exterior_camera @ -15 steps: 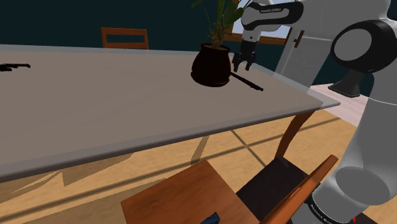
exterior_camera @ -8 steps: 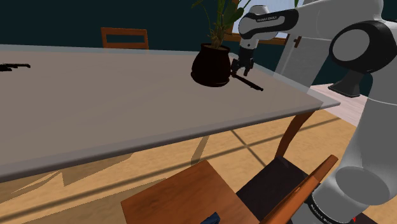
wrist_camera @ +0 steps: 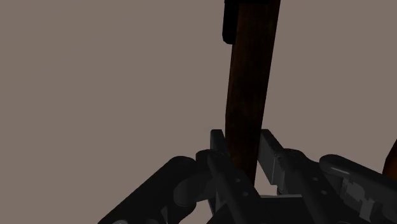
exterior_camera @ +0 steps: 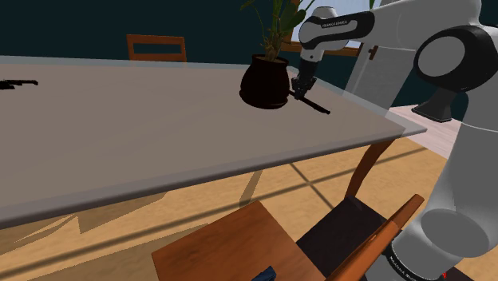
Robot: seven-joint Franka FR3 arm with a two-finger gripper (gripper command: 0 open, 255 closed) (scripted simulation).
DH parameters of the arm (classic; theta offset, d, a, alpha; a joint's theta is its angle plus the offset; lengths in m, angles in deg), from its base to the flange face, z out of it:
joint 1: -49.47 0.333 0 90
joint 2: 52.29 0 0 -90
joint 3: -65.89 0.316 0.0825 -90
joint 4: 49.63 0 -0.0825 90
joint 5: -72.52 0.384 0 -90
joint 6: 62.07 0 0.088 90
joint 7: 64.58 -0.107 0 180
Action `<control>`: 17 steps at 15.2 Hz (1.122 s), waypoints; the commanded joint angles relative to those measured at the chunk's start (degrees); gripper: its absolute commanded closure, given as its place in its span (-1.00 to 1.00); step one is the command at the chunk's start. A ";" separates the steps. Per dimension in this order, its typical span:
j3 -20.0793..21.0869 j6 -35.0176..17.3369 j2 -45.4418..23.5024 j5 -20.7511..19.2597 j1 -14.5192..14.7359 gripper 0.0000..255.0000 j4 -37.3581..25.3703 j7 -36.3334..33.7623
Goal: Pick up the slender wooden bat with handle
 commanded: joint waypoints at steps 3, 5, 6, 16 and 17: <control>-0.09 0.04 -0.40 -0.02 -0.14 1.00 -0.06 0.06; -0.11 1.56 -0.34 -0.04 -0.17 1.00 -1.52 0.07; -0.12 2.33 -0.35 -0.04 -0.19 1.00 -2.31 0.08; -0.22 10.44 -1.23 0.13 -0.52 1.00 -11.29 0.26; -0.23 11.30 -1.42 0.16 -0.57 1.00 -12.34 0.28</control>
